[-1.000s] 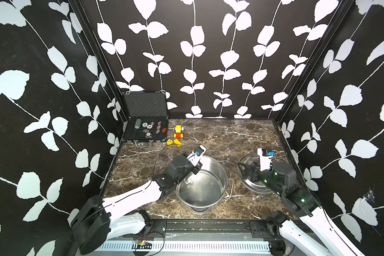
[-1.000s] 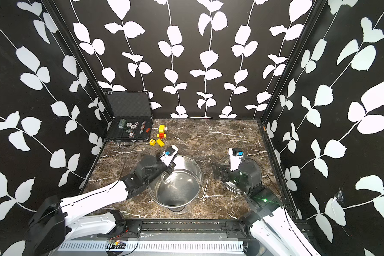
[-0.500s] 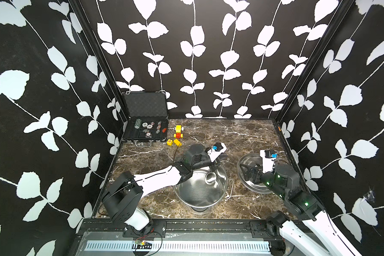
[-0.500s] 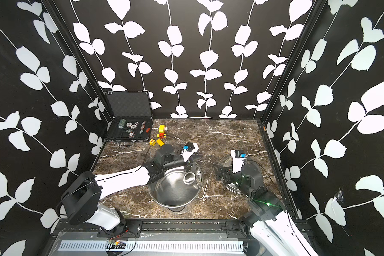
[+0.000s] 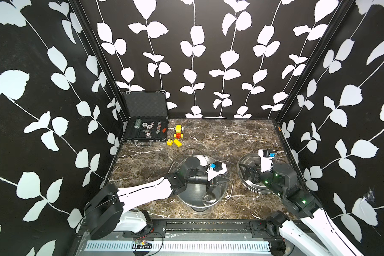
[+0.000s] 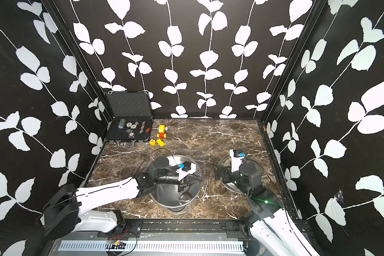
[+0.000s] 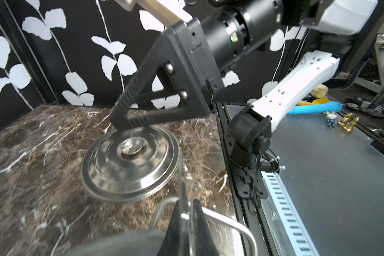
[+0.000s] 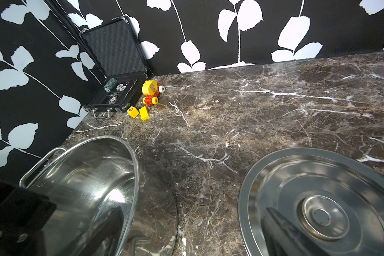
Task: Stir the soup with a spoon
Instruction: Stir the soup in the pan with a stick.
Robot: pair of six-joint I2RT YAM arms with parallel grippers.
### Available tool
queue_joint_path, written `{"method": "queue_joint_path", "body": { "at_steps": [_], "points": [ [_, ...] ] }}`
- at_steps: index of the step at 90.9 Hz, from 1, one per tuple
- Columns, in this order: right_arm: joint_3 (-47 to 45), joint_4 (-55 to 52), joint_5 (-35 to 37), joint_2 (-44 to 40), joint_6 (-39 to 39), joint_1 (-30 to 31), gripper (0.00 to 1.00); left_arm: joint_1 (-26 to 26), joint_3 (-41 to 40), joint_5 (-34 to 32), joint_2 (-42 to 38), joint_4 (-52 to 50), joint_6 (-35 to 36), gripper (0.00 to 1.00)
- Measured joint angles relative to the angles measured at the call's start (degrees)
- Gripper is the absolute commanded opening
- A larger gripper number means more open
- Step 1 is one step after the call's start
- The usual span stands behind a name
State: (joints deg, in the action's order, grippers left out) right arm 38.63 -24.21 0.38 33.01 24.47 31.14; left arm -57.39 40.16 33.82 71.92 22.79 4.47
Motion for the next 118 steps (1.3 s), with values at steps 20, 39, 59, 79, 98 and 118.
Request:
{"method": "queue_joint_path", "body": {
  "at_steps": [20, 39, 59, 79, 98, 118],
  "points": [
    [0.00, 0.76, -0.48, 1.73, -0.02, 0.00, 0.99, 0.00, -5.51, -11.56, -11.63, -10.69, 3.34, 0.00],
    [0.02, 1.27, -0.92, 2.58, -0.02, 0.00, 0.99, 2.01, -7.58, -24.76, -19.85, -16.41, 4.79, 0.00],
    [0.35, 1.29, -1.25, 3.13, -0.02, 0.00, 0.99, 6.25, -8.07, -32.63, -17.68, -13.09, 2.93, 0.00],
    [0.55, 1.16, -1.18, 2.08, 0.00, 0.00, 0.99, 8.68, -6.67, -35.15, -8.70, -6.12, 0.70, 0.00],
    [0.52, 0.63, -0.72, -0.28, 0.81, 0.00, 0.99, 9.31, -0.24, -29.75, 2.08, 0.94, -0.74, 0.00],
    [0.52, -0.57, 0.02, -1.73, 1.20, 0.00, 0.99, 9.14, 7.21, -17.09, 12.90, 7.74, -3.98, 0.00]
  ]
}}
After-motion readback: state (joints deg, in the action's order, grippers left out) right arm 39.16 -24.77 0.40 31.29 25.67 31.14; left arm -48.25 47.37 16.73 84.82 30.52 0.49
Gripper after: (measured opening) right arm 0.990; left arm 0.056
